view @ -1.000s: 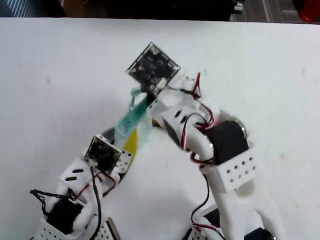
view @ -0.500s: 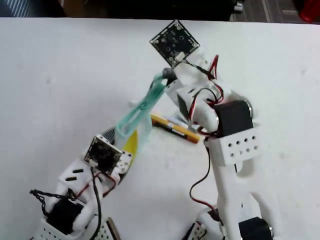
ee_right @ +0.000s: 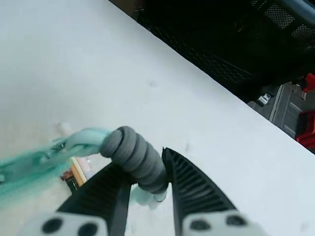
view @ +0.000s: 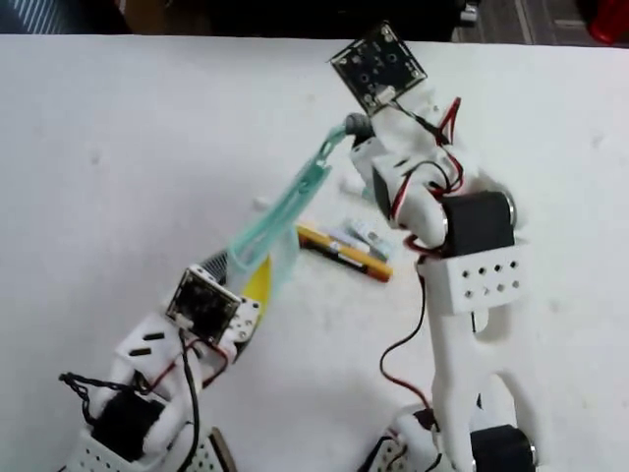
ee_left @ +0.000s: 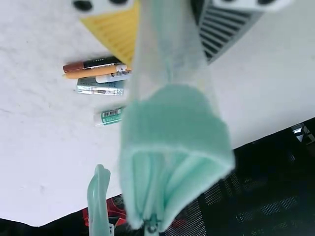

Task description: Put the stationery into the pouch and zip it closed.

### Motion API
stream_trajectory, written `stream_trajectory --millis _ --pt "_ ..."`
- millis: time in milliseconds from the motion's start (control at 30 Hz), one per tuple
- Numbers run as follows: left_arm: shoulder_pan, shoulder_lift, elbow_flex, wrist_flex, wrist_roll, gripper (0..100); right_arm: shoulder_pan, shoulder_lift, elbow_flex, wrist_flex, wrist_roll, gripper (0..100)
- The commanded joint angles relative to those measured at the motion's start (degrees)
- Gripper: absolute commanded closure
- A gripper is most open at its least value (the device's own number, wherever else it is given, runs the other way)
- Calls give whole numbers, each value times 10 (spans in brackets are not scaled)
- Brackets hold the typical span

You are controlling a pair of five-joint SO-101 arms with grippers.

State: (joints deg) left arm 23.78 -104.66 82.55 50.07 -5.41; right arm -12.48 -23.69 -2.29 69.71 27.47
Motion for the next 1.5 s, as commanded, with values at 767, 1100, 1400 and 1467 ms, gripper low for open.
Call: stream_trajectory --millis 767,1100,1400,1467 --pt "-150 -1 -19 -19 80 979 -102 -102 -33 191 25 650" --pt "-194 -1 -19 -26 123 979 -73 -110 -29 227 26 719" --pt "-151 -1 -17 -25 113 978 -76 -110 -28 223 25 761" --pt "-134 -1 -17 -25 80 978 -77 -109 -28 218 25 876"
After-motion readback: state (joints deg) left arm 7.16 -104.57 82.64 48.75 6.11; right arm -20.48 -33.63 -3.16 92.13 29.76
